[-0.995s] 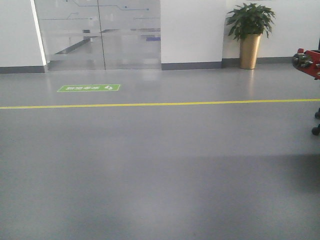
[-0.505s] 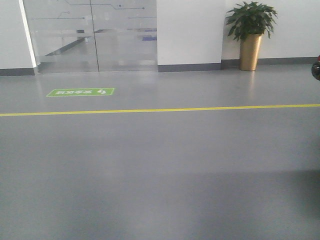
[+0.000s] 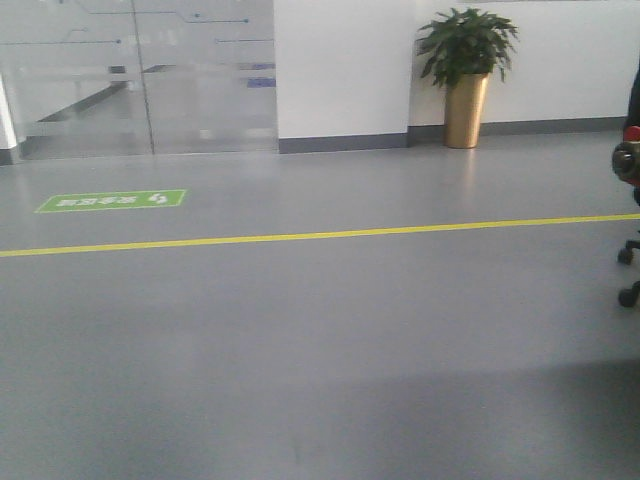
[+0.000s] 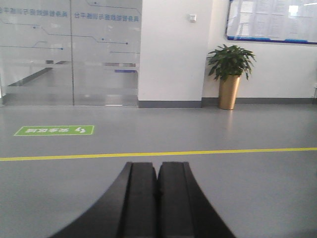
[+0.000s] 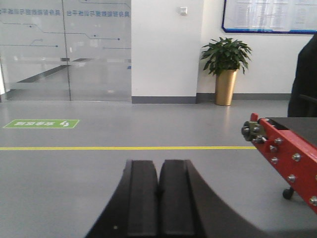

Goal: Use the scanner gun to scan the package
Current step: 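Drive the base forward along the floor toward the red conveyor table, then turn the base to face the conveyor belt with the box and scanner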

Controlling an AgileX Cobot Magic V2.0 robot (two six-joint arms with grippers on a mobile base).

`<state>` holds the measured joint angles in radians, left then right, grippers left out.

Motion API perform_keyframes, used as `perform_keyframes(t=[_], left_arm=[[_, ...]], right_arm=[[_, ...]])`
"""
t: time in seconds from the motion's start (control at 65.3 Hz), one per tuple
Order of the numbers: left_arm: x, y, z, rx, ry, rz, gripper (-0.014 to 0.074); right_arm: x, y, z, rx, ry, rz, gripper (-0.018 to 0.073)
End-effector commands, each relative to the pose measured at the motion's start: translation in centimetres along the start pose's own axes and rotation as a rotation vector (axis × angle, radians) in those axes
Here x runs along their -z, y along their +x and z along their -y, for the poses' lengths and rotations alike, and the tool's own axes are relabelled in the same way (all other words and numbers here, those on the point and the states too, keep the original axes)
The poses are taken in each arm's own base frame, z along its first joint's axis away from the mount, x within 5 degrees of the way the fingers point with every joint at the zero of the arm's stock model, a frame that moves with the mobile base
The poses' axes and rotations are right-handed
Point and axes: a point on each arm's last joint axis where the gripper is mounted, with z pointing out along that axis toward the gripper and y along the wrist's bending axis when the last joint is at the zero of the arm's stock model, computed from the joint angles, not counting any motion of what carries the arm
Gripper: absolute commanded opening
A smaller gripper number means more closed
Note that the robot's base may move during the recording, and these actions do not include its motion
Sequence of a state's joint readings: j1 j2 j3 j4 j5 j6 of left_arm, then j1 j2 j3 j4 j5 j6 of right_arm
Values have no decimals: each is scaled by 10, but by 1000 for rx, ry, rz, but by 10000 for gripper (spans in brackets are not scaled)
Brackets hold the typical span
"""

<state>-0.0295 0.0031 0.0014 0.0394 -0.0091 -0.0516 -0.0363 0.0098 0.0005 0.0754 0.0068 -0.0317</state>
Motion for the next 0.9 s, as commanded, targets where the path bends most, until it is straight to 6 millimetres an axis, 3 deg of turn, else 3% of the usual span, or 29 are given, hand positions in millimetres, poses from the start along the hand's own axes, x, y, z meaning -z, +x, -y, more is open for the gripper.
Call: perform_keyframes(t=[0.0,0.888], left_arm=[[0,-2,0,1,5,23,-111],[0,-2,0,1,5,23,-111]], right_arm=[[0,-2,0,-1,2,27,-162],[0,-2,0,-1,2,27,-162]])
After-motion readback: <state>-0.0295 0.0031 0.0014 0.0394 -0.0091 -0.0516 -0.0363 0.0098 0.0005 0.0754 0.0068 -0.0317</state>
